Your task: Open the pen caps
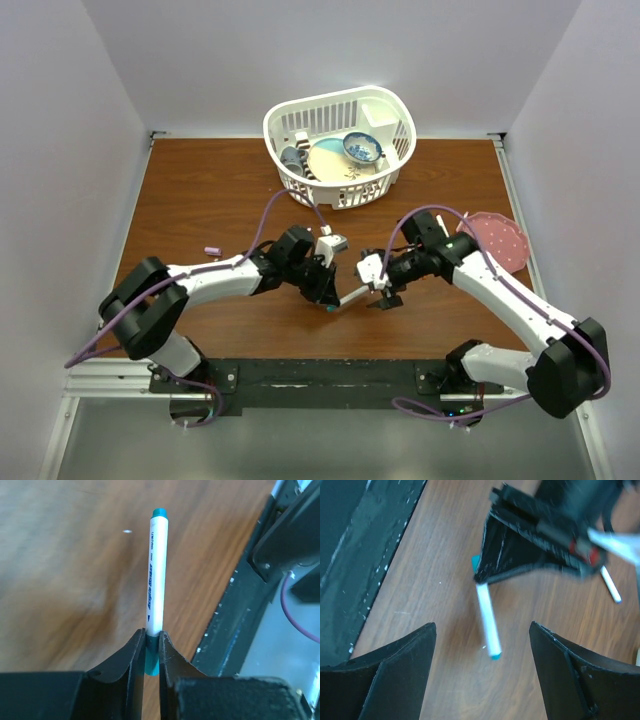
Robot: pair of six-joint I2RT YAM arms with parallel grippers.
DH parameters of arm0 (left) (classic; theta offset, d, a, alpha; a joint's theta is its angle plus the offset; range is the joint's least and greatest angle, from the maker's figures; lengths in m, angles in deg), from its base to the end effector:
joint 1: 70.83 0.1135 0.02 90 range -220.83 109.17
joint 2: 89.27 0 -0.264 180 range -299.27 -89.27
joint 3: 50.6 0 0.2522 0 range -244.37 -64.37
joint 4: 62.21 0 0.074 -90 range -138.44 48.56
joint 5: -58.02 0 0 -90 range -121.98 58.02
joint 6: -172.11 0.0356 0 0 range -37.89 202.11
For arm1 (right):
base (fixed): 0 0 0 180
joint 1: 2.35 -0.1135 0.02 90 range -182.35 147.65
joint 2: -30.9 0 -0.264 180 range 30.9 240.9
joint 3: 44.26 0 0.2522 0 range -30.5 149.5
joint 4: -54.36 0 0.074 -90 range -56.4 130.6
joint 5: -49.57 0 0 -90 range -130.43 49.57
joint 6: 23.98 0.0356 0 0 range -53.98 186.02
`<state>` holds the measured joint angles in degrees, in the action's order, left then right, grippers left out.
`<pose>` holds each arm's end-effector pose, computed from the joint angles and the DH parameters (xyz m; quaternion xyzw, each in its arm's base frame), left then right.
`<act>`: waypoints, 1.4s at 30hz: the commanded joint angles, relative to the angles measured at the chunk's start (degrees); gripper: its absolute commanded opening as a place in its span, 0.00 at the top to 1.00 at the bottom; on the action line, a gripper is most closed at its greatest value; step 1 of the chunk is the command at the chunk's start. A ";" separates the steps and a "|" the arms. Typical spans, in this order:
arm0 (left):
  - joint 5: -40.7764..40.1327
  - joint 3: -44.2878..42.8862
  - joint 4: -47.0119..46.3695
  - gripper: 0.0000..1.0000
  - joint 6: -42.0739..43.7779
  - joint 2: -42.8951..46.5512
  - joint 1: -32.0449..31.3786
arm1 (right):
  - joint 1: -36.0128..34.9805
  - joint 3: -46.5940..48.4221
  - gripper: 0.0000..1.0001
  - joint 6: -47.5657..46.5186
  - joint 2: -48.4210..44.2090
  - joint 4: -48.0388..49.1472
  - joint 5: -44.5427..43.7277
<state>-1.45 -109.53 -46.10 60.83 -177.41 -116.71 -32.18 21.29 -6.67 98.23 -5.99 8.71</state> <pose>0.1995 -0.2317 0.1799 0.2879 0.8505 -0.4057 0.1708 0.1738 0.1307 0.2633 -0.7512 0.4743 0.2956 0.3513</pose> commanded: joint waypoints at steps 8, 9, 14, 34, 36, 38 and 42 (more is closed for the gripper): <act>7.53 -5.28 -5.42 1.00 -3.42 -2.91 -3.15 | -9.02 -7.23 0.21 1.49 -0.71 10.36 -16.51; 7.88 -5.54 -5.77 1.00 -3.51 -2.92 -3.33 | -9.72 -7.23 0.23 1.93 -0.10 10.90 -17.67; 9.12 -5.63 -6.83 1.00 -4.47 -2.39 -3.33 | -12.45 -8.46 0.40 2.99 1.22 14.59 -24.71; -23.65 9.30 -35.38 0.24 -21.24 17.65 -0.17 | -4.11 -4.16 1.00 34.87 -4.49 23.27 -9.69; -26.29 10.62 -40.21 0.16 -25.72 16.95 -0.25 | -3.14 -4.15 1.00 43.13 -4.05 26.62 -9.24; -28.75 11.94 -43.55 0.15 -29.68 16.51 -0.34 | -2.61 -4.68 1.00 50.14 -3.87 31.54 -10.37; -35.77 13.26 -44.36 0.15 -36.89 15.89 -0.96 | -2.52 -6.52 1.00 59.31 -3.35 39.97 -14.59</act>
<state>-27.16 -97.73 -82.81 33.42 -161.04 -117.04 -35.04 14.60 37.72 94.64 22.03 -3.68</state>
